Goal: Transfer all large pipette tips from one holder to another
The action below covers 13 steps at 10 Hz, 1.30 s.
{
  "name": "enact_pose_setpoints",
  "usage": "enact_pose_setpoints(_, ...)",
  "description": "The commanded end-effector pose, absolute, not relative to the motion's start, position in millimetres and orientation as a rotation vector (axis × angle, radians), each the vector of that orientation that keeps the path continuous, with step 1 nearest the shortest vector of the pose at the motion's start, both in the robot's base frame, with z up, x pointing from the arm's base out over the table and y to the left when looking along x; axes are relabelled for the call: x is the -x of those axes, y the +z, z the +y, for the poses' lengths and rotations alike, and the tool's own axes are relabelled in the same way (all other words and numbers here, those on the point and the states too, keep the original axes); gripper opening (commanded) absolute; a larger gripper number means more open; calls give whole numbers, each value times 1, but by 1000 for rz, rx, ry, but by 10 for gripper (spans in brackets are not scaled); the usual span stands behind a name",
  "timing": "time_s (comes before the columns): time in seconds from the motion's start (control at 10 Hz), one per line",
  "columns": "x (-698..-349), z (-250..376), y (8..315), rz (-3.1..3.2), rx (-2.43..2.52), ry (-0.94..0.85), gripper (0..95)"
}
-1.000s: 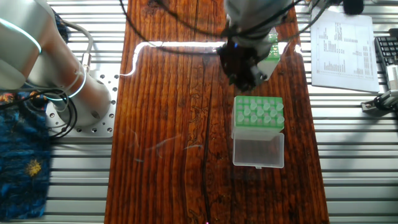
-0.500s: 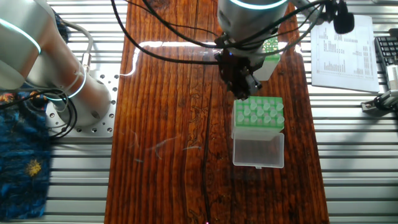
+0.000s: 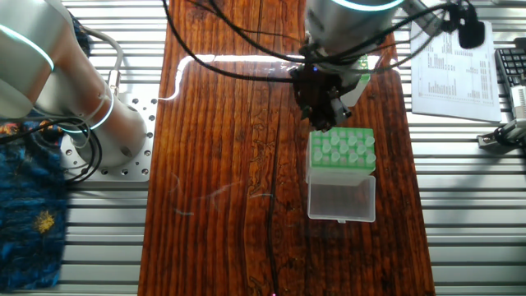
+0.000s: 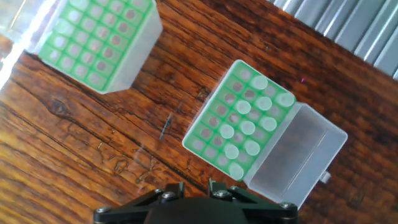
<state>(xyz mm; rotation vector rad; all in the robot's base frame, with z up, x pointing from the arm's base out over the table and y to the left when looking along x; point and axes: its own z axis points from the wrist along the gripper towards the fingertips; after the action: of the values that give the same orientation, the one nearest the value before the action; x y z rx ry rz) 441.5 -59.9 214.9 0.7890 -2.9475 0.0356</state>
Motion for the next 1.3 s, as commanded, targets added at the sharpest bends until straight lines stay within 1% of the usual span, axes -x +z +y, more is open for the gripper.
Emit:
enact_pose_setpoints(0.1, -441, -60, 215, -3036, -381, 83, 190)
enact_pose_setpoints(0.2, -441, -60, 215, -3037, -331, 84, 190)
enact_pose_setpoints(0.4, -441, -63, 216, -3029, -382, 91, 190)
enact_pose_setpoints(0.6, -443, -94, 217, -3027, -464, 86, 190)
enact_pose_setpoints(0.8, -448, -113, 211, -3032, -478, 65, 190)
enact_pose_setpoints(1.0, -451, -113, 203, -3030, -479, 64, 190)
enact_pose_setpoints(1.1, -452, -111, 198, -3036, -482, 19, 190)
enact_pose_setpoints(1.3, -454, -107, 195, -3036, -484, 7, 190)
